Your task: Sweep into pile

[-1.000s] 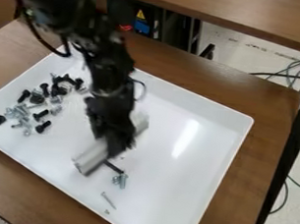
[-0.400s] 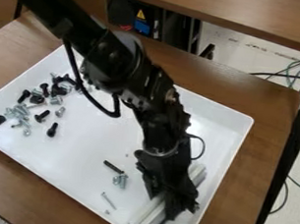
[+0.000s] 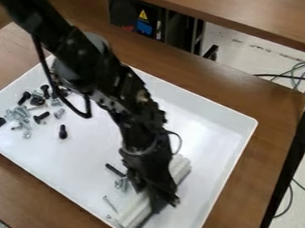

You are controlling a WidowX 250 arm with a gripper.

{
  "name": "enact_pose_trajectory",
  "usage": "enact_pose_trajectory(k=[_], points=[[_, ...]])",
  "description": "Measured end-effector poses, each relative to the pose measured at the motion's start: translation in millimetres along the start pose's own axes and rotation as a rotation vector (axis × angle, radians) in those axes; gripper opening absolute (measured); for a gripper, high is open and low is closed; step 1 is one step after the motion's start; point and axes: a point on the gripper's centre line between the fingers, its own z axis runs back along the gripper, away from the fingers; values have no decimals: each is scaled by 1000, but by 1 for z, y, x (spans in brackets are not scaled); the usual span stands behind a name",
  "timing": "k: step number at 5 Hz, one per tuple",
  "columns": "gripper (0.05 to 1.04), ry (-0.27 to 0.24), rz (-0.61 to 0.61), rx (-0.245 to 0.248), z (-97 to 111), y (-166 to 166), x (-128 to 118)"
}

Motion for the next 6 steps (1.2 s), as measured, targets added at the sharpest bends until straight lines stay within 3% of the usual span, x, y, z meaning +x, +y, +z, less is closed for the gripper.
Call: enact_pose_trajectory(k=[1, 2, 5, 6], points=[[359, 22, -15, 95, 5, 36, -6], [359, 56, 58, 141, 5, 82, -21], [359, 120, 94, 315, 22, 184, -40], [359, 147, 137, 344, 32, 221, -55]])
